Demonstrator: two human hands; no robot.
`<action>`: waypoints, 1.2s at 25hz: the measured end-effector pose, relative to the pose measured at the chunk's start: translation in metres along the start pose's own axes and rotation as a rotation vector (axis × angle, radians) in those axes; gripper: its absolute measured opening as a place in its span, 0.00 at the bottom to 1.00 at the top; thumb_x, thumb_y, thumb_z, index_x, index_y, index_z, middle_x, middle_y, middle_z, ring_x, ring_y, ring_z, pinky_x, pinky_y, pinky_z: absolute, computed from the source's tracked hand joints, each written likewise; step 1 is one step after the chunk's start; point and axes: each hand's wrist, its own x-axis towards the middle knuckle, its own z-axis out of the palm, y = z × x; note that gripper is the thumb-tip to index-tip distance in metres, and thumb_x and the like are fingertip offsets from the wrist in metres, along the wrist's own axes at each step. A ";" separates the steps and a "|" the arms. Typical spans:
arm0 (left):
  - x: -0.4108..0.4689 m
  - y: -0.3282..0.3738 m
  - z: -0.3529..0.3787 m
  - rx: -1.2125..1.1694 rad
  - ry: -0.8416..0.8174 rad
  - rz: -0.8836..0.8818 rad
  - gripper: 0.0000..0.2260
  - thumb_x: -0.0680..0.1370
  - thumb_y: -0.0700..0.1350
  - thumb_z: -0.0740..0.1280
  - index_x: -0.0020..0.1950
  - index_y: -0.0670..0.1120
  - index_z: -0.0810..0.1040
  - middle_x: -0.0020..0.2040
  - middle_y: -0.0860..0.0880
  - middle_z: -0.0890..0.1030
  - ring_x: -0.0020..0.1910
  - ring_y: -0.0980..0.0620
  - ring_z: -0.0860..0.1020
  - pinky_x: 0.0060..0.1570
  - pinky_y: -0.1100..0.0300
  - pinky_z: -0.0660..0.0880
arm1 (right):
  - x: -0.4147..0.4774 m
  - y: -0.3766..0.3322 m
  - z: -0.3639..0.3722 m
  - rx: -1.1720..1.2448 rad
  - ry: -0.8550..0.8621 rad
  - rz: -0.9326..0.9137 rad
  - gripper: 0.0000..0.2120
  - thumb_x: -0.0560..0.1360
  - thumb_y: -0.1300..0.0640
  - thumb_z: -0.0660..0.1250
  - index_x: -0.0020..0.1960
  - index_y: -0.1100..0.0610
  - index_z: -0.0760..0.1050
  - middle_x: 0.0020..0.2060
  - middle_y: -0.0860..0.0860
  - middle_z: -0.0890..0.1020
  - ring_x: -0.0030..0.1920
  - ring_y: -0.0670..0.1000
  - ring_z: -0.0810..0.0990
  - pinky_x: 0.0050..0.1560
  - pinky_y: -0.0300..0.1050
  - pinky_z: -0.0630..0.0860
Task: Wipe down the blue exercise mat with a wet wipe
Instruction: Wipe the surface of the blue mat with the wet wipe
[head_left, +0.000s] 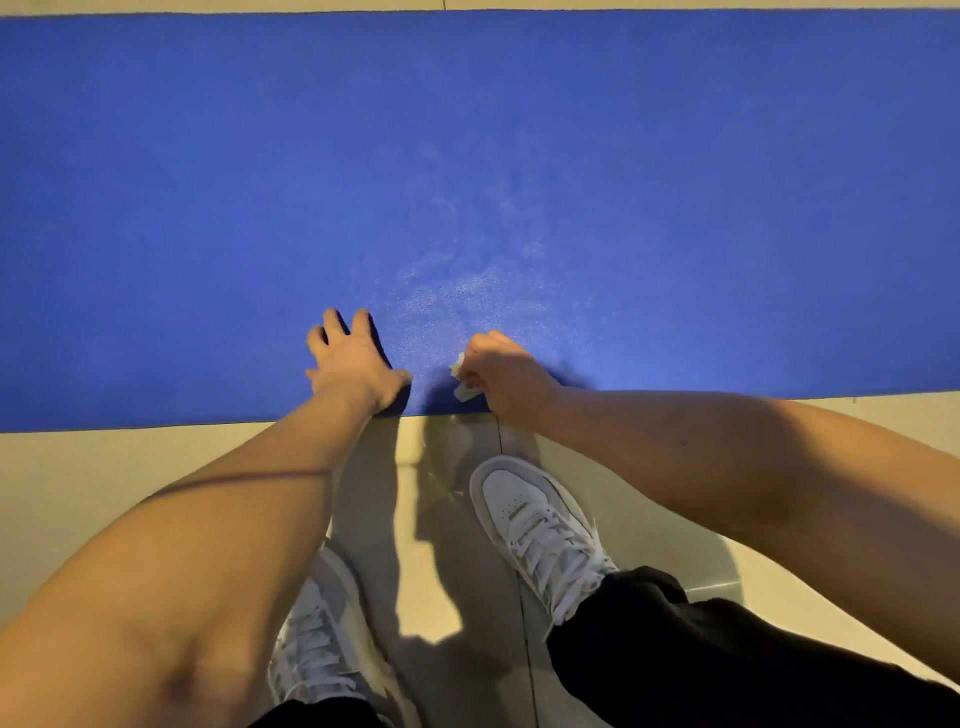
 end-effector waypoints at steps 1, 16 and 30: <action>-0.001 0.003 0.001 0.014 -0.017 0.034 0.46 0.70 0.60 0.76 0.80 0.55 0.53 0.80 0.49 0.46 0.79 0.41 0.46 0.66 0.35 0.68 | -0.009 0.014 -0.009 0.022 0.036 -0.022 0.14 0.65 0.76 0.65 0.40 0.58 0.75 0.36 0.49 0.73 0.39 0.54 0.70 0.38 0.47 0.71; 0.002 0.015 0.005 0.184 -0.070 0.022 0.54 0.61 0.71 0.76 0.78 0.58 0.51 0.79 0.48 0.45 0.77 0.38 0.47 0.61 0.34 0.72 | 0.023 -0.041 -0.002 -0.121 -0.006 -0.036 0.16 0.52 0.79 0.72 0.31 0.61 0.77 0.30 0.56 0.73 0.30 0.57 0.73 0.33 0.38 0.60; 0.001 0.011 0.006 0.186 -0.039 0.023 0.51 0.65 0.67 0.78 0.79 0.60 0.51 0.80 0.48 0.46 0.77 0.38 0.47 0.62 0.34 0.72 | -0.003 0.030 -0.039 -0.247 0.305 0.394 0.09 0.80 0.59 0.59 0.41 0.56 0.66 0.44 0.51 0.71 0.41 0.48 0.74 0.41 0.44 0.66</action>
